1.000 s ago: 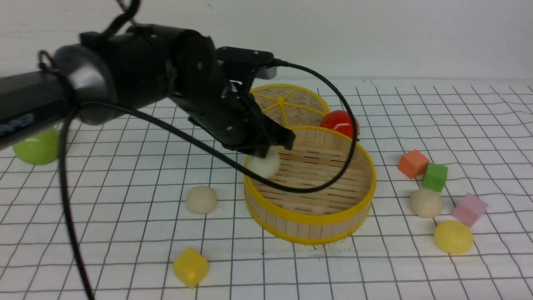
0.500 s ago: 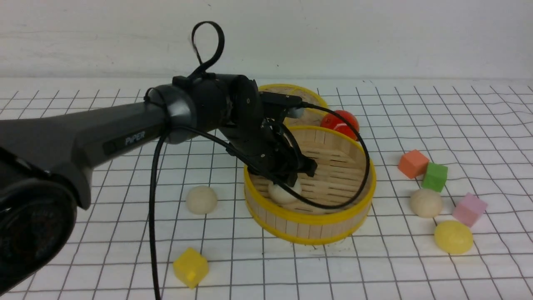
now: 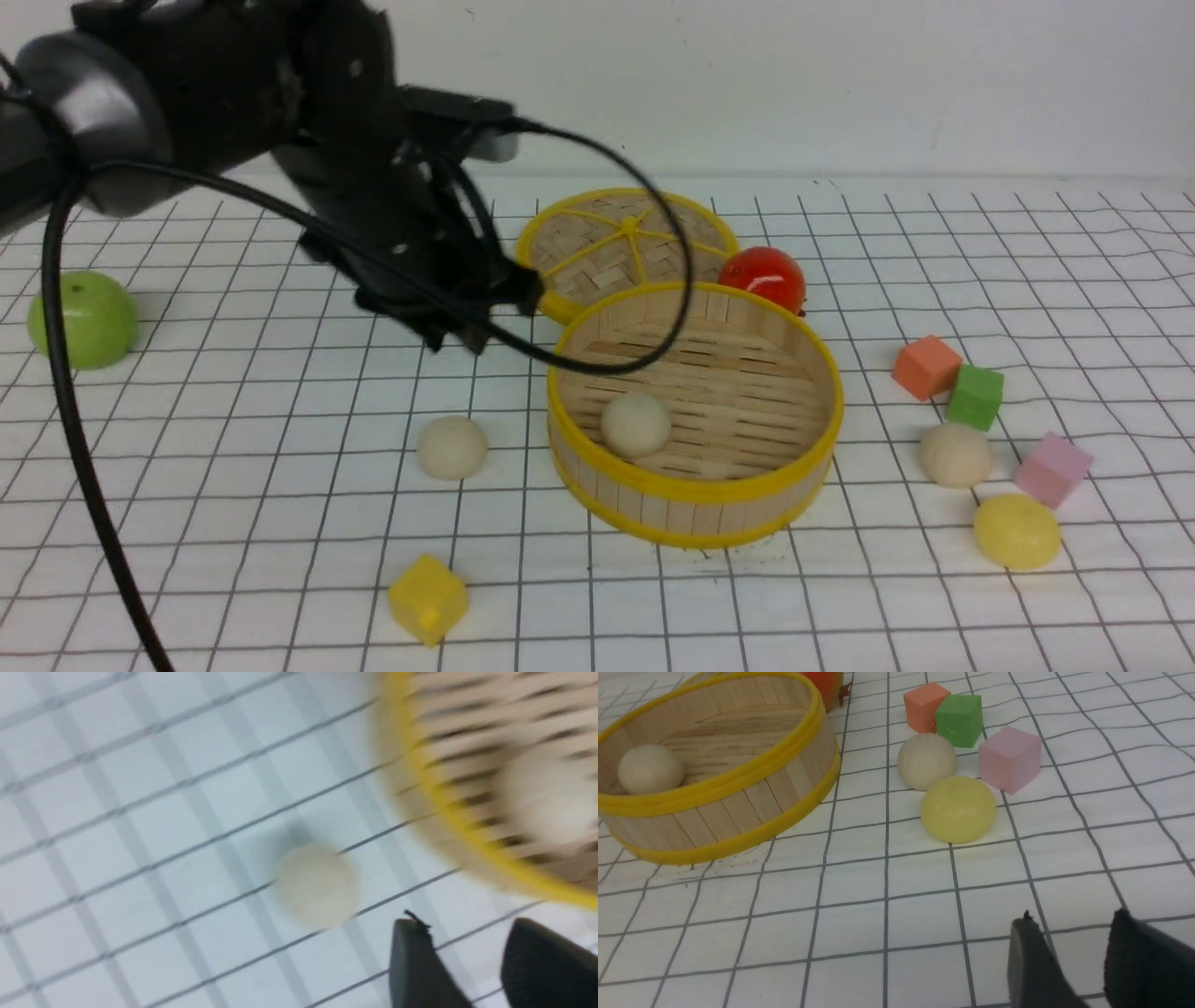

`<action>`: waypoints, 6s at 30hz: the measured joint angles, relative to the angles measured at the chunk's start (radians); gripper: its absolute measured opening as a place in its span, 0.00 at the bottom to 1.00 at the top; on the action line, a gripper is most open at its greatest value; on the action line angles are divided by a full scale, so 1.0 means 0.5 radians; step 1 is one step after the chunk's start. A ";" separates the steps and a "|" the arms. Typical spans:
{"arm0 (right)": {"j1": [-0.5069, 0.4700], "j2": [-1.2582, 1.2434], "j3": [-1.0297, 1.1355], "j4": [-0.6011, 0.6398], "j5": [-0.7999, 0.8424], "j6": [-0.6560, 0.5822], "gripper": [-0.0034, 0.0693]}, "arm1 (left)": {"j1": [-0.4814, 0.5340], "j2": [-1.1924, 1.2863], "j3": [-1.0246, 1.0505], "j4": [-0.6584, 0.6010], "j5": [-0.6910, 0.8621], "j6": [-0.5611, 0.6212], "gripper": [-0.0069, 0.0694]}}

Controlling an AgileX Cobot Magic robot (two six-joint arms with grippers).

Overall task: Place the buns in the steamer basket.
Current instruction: Use the left arm to grab a steamed stuffed bun, then use the left arm to put the steamed stuffed bun into the steamer, then use the right arm to grab a steamed stuffed bun

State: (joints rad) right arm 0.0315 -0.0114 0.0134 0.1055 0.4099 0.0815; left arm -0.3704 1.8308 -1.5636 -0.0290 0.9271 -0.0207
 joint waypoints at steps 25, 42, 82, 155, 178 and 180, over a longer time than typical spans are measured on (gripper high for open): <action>0.000 0.000 0.000 0.000 0.000 0.000 0.38 | 0.085 0.293 0.124 -0.197 -0.350 0.297 0.47; 0.000 0.000 0.000 0.000 0.000 0.000 0.38 | 0.085 0.383 0.124 -0.197 -0.370 0.297 0.46; 0.000 0.000 0.000 0.000 0.000 0.000 0.38 | -0.183 0.607 -0.413 -0.891 -0.840 0.928 0.08; -0.002 0.475 -0.577 0.969 0.173 -0.020 0.18 | -0.181 -3.367 2.795 -0.691 -1.442 0.164 0.07; -0.002 3.104 -1.947 0.289 0.753 -0.214 0.24 | -0.181 -3.367 2.803 -0.696 -1.434 0.160 0.07; -0.002 3.168 -1.969 0.272 0.667 -0.212 0.31 | -0.181 -3.367 2.803 -0.696 -1.434 0.160 0.07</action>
State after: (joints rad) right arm 0.0307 1.5726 -0.9709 0.2415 0.7434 -0.0243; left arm -0.4611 0.1471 -0.1618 -0.3769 0.2102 0.0594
